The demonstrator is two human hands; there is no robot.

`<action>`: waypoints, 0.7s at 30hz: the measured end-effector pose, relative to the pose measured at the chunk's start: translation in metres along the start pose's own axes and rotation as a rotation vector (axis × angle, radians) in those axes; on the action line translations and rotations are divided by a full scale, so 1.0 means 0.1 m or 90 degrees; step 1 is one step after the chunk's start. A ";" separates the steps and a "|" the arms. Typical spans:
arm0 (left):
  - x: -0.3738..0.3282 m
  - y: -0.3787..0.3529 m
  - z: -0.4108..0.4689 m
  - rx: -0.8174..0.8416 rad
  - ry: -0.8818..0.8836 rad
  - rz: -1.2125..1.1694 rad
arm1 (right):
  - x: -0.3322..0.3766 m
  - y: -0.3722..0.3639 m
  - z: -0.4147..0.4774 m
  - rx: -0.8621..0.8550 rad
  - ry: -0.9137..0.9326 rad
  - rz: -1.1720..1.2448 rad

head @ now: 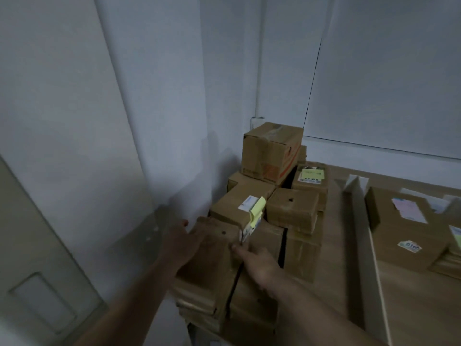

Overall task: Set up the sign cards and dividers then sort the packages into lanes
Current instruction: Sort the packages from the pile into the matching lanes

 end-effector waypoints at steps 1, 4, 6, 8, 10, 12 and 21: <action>0.04 -0.01 0.02 0.022 0.004 0.017 | 0.01 -0.08 -0.01 0.014 -0.004 0.007; 0.10 -0.03 0.05 0.058 0.009 0.057 | -0.02 -0.25 -0.06 0.050 -0.055 0.013; 0.13 -0.05 0.08 0.073 0.014 0.053 | -0.03 -0.34 -0.08 0.060 -0.072 0.016; 0.14 -0.04 0.07 0.075 0.023 0.038 | -0.01 -0.42 -0.07 0.072 -0.072 0.027; 0.16 -0.03 0.05 0.076 0.032 0.051 | 0.05 -0.47 -0.11 0.078 -0.058 0.037; 0.16 -0.01 0.02 0.067 0.031 0.074 | 0.10 -0.48 -0.14 0.070 -0.043 0.042; -0.18 0.29 -0.45 -0.056 -0.002 -0.079 | 0.38 -0.28 -0.49 0.023 0.096 0.166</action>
Point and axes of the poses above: each hand's wrist, its own z-axis towards the middle knuckle, its own y-axis out of the back of the hand, x = y × z, the point moved 8 cm from there along z, towards the middle knuckle, and after that the axes turned 4 degrees about y, right-handed, at the moved point
